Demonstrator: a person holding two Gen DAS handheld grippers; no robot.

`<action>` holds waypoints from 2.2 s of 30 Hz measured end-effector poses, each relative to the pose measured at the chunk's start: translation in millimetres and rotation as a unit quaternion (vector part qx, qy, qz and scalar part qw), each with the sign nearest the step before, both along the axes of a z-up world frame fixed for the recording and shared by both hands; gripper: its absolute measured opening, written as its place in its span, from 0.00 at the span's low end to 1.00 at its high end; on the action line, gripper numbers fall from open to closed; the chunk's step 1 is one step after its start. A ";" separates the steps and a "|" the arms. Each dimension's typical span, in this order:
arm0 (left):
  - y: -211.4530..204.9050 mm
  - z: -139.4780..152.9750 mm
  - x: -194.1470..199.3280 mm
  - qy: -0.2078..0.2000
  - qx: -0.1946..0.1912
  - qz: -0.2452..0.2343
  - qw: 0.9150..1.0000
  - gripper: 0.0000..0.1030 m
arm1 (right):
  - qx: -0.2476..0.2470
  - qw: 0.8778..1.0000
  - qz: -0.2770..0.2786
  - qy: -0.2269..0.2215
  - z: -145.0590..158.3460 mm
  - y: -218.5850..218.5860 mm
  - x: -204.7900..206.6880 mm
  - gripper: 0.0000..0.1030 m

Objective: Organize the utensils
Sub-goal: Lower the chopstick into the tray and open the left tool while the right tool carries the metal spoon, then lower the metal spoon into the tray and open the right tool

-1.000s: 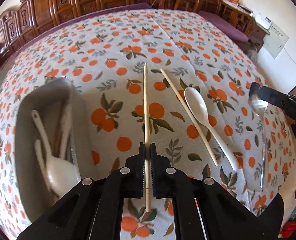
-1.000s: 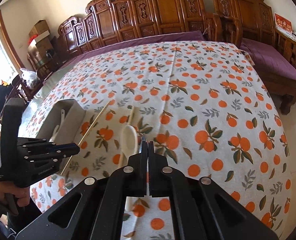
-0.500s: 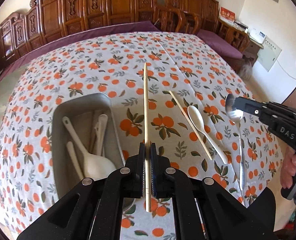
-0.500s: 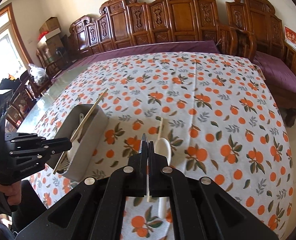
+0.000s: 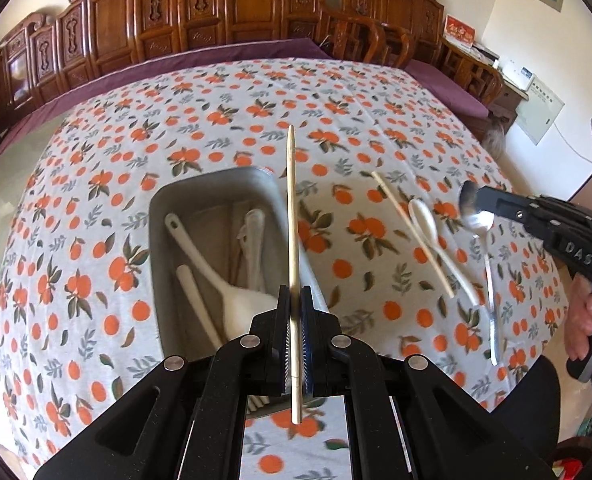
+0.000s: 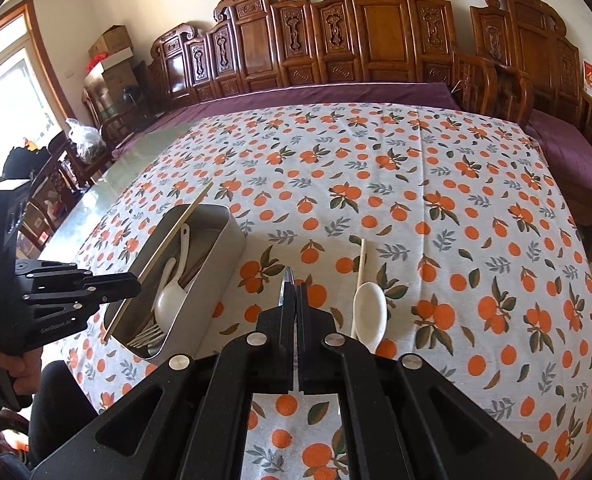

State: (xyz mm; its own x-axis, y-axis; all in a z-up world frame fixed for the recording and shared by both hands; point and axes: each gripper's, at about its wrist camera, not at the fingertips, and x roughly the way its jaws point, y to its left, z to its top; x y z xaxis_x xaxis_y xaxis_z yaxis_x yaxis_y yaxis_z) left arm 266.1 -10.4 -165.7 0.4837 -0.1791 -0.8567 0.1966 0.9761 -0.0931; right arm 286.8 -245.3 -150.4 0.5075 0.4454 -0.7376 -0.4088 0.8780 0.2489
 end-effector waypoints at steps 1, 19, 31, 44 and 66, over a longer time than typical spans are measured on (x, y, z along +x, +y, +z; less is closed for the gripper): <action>3.2 -2.3 1.0 0.003 0.001 0.002 1.000 0.04 | 0.000 1.000 0.001 0.001 -0.7 1.5 0.4 0.02; 32.6 -48.9 22.1 0.051 0.013 0.023 0.998 0.04 | -0.004 1.000 0.007 0.010 -8.7 15.9 5.9 0.02; 37.6 -47.2 24.3 0.046 0.003 0.029 0.999 0.05 | -0.004 1.000 0.023 0.010 -7.0 34.3 10.1 0.02; 61.3 -11.4 1.2 0.001 -0.015 0.042 0.999 0.13 | 0.017 0.998 0.061 -0.012 17.6 82.4 14.5 0.02; 125.3 1.1 -11.8 -0.020 -0.018 0.084 0.996 0.29 | -0.007 0.996 0.087 0.019 -21.1 185.5 62.7 0.02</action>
State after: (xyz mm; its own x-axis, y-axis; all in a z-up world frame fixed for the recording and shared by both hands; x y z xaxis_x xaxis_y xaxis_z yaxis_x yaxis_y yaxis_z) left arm 254.2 114.8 -164.5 0.5433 -0.1229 -0.8305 0.0343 0.9916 -0.1243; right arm 349.5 -59.8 -171.5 0.3946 0.5134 -0.7620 -0.5462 0.7980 0.2548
